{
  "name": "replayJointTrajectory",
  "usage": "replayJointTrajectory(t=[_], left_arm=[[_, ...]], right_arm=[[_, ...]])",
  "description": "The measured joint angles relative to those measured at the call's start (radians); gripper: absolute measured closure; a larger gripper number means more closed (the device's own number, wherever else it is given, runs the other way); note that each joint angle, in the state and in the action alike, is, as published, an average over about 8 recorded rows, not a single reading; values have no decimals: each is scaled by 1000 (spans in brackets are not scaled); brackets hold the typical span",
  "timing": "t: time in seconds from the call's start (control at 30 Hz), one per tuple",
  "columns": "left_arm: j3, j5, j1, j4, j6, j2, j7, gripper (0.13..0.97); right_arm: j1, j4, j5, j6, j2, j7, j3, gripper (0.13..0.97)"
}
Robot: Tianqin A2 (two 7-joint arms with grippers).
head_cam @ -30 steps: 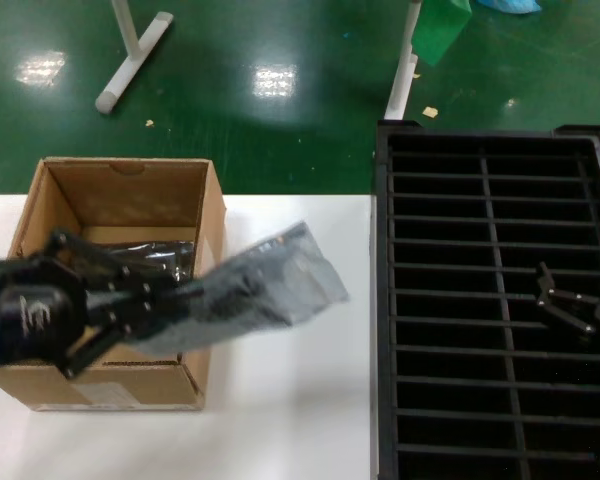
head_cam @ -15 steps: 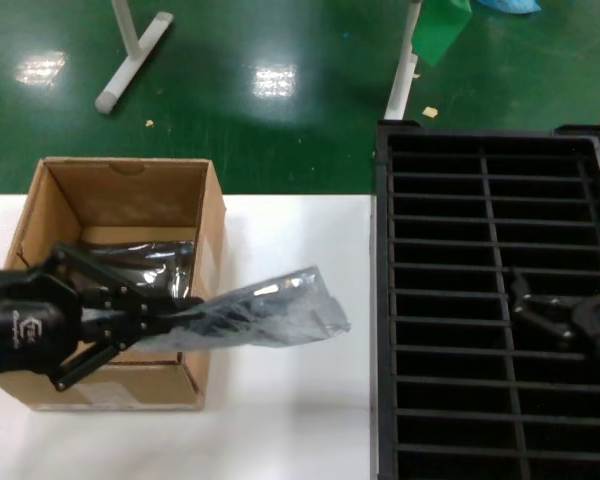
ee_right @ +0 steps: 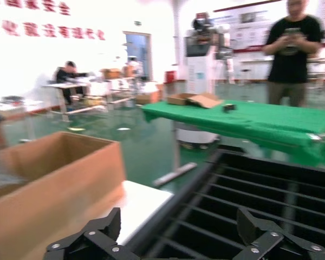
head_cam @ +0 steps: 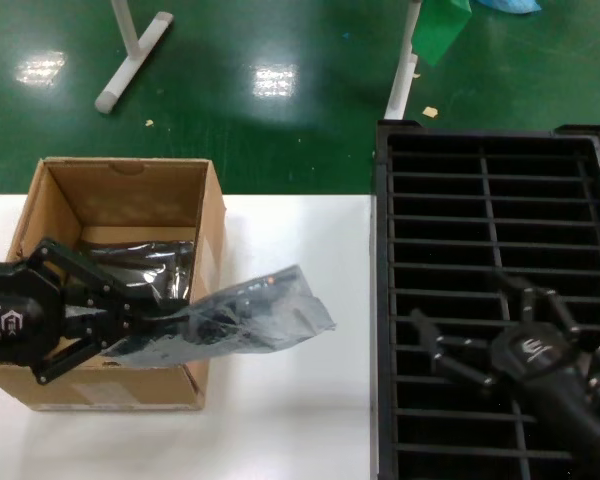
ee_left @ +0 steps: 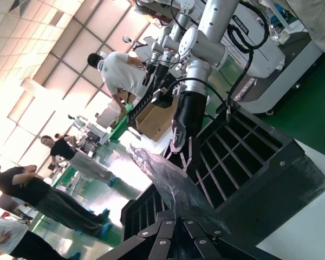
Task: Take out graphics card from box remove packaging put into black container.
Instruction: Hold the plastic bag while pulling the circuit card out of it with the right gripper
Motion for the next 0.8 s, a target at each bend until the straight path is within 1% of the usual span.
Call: replayJointTrajectory(t=[0.03,0.13,0.3,0.33,0.47,0.6,0.73,0.8], left_arm=[[24,-12,-12,12,1,-5,9,955],[84,-39,-37,34,3,-18,21,955],[174,-76,-69,49,4,-38,36,955],[192,-82,-78,52,4,-42,43,955],[254,-95,-110,63,4,-49,78,955],[288,-93,-135,70,4,-45,105,955],[306,-85,-153,73,4,-35,123,955],[309,-80,-160,75,4,-27,130,955]], right_arm=[[1,-2,8,-23,-1,-9,-1,262],[8,-12,26,-83,2,-25,-10,327],[21,-24,32,-145,25,-19,-33,436],[22,-24,32,-153,31,-15,-37,436],[19,-12,36,-179,62,11,-46,548],[2,24,46,-196,99,53,-47,660],[-22,80,63,-206,141,111,-44,660],[-34,110,73,-209,161,142,-42,702]])
